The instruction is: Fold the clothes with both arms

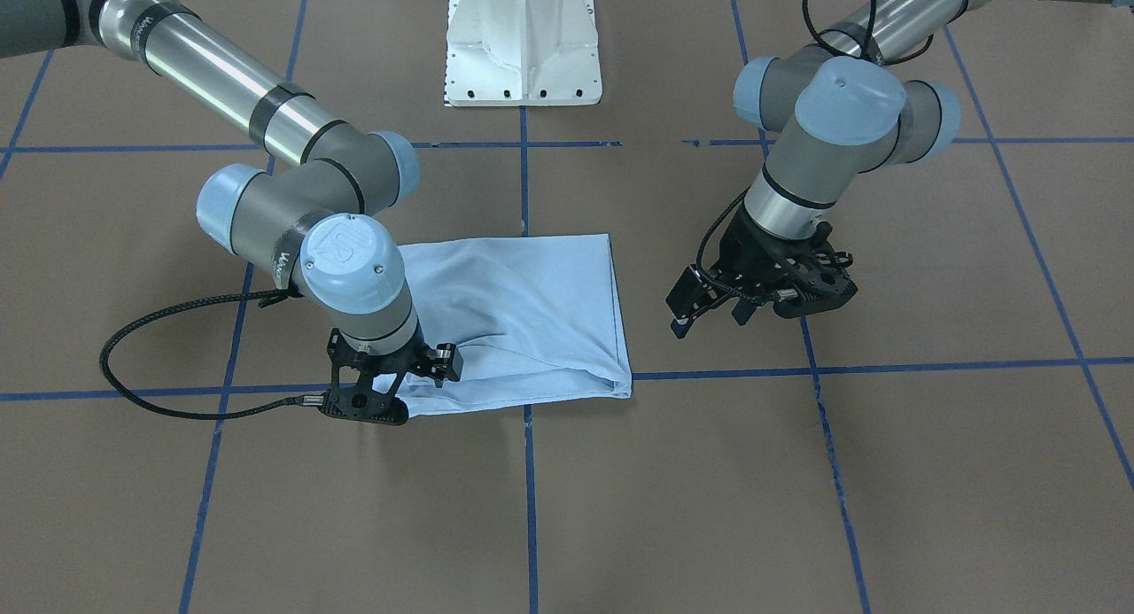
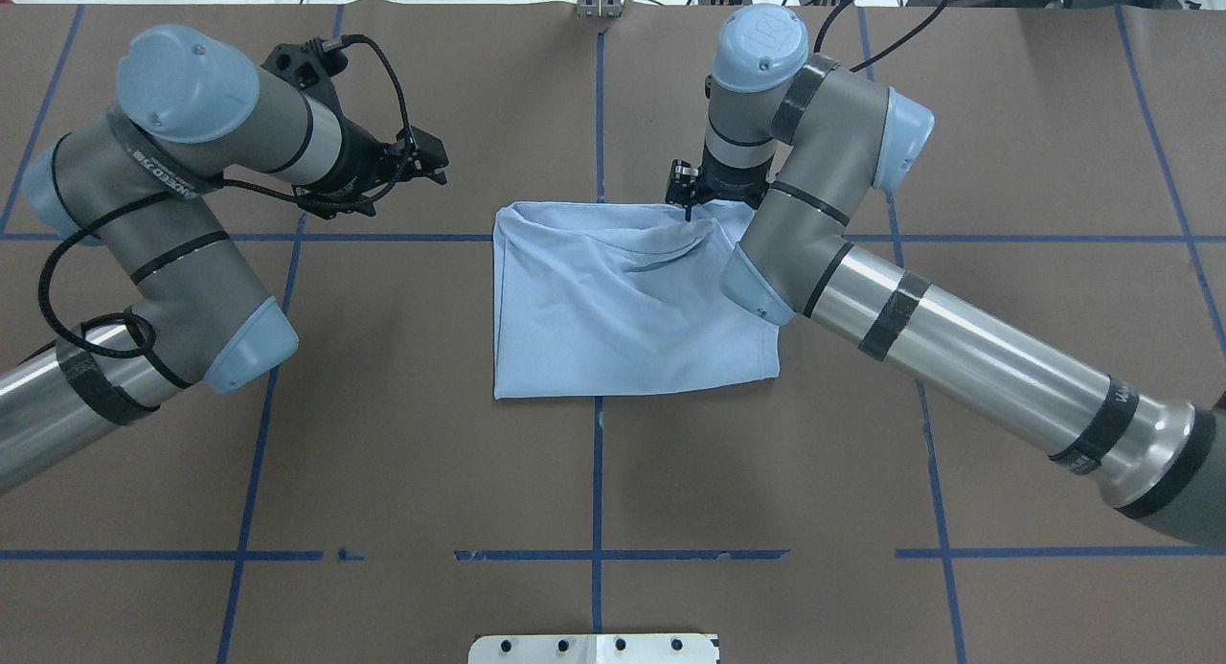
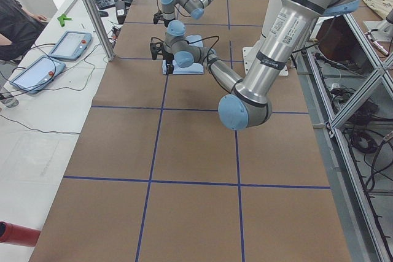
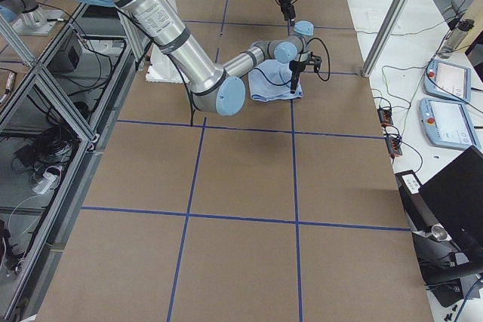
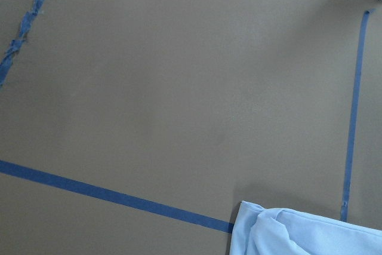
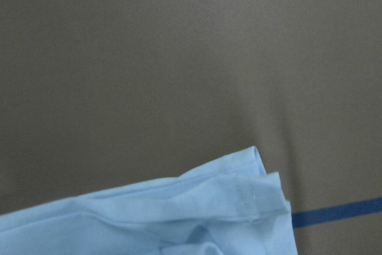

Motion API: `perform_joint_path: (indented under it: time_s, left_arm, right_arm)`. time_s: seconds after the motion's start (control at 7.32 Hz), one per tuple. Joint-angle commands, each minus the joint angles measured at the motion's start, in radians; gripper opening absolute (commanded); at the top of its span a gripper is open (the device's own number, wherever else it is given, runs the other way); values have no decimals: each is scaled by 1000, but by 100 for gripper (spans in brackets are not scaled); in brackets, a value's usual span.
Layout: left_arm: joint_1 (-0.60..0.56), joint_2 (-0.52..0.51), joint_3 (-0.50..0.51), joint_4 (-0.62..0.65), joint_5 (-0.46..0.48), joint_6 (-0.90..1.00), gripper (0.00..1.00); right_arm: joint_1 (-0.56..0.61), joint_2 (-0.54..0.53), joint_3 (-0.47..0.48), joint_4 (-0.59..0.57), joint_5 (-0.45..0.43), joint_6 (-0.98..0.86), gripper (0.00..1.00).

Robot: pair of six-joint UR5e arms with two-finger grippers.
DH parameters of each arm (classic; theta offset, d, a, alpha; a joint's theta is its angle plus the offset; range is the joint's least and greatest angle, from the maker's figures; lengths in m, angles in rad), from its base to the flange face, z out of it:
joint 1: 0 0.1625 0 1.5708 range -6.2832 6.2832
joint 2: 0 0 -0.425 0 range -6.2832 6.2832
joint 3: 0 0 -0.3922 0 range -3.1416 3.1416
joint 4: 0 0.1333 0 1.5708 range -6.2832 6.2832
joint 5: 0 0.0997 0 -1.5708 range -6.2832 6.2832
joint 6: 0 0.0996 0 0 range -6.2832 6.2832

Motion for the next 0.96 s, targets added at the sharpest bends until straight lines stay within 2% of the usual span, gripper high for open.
perform_joint_path:
  time_s: [0.0,0.55,0.82]
  left_arm:
    - [1,1,-1,0,0,-2,100]
    - [-3,7,-3,0,-1,12,100]
    - [-48,87,-28,2,-6,167,100]
  right_arm:
    - [35,8,-65,5,-35,-84,100]
    - [126,8,-74,5,-44,-233,100]
    - [221,-74,-10,1,-11,-374,100]
